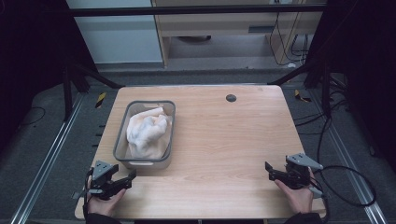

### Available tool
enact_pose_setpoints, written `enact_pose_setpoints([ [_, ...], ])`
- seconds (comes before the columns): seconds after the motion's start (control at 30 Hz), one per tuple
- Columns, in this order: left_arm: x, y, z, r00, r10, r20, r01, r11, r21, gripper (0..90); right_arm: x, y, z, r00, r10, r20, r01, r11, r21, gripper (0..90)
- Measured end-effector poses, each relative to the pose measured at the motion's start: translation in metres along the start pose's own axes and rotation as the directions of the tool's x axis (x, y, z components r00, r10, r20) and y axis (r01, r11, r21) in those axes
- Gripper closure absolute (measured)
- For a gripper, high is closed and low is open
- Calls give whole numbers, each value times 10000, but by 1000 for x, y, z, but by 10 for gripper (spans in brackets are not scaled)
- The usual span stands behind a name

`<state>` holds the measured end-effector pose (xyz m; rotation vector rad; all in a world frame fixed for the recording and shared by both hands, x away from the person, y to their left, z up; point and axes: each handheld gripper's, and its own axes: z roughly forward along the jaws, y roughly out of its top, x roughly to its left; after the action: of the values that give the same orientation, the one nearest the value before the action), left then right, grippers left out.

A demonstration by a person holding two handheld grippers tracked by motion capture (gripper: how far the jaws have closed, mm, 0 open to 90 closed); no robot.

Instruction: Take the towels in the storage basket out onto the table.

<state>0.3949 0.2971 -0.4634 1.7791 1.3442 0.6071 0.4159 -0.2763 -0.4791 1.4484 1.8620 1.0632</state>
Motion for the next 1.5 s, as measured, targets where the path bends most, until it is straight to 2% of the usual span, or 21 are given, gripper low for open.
enact_pose_setpoints([
  [0.1,0,3,-2,10000,89,1,-89,9997,-241,236,-1,0,-2,9999,161,-26,-161,9998,-90,141],
  [0.13,0,3,-3,10000,0,50,1,9997,-247,236,-1,1,-2,9997,201,-110,-203,9997,-110,140],
  [0.33,-2,8,-10,9998,99,194,-88,9984,-556,236,2,0,0,9992,128,-387,-126,9999,68,133],
  [0.6,-3,17,-15,9994,164,301,-139,9965,-819,234,3,0,1,9992,-9,-394,13,9999,101,133],
  [0.73,-4,22,-19,9989,318,350,-283,9949,-965,237,5,0,0,9992,-319,-233,319,9995,-3,132],
  [1.07,-8,34,-23,9971,584,479,-528,9924,-1111,246,8,1,1,9986,-445,-290,447,9990,65,132],
  [1.3,-3,47,-27,9957,760,527,-702,9921,-1039,251,8,1,2,9980,-550,-298,553,9984,91,132],
  [1.37,-4,51,-25,9943,897,575,-841,9921,-936,252,8,2,2,9986,-413,-334,417,9991,108,131],
  [1.5,-9,61,-19,9902,1270,588,-1224,9895,-765,251,8,2,2,9984,-467,-309,471,9988,109,131],
])
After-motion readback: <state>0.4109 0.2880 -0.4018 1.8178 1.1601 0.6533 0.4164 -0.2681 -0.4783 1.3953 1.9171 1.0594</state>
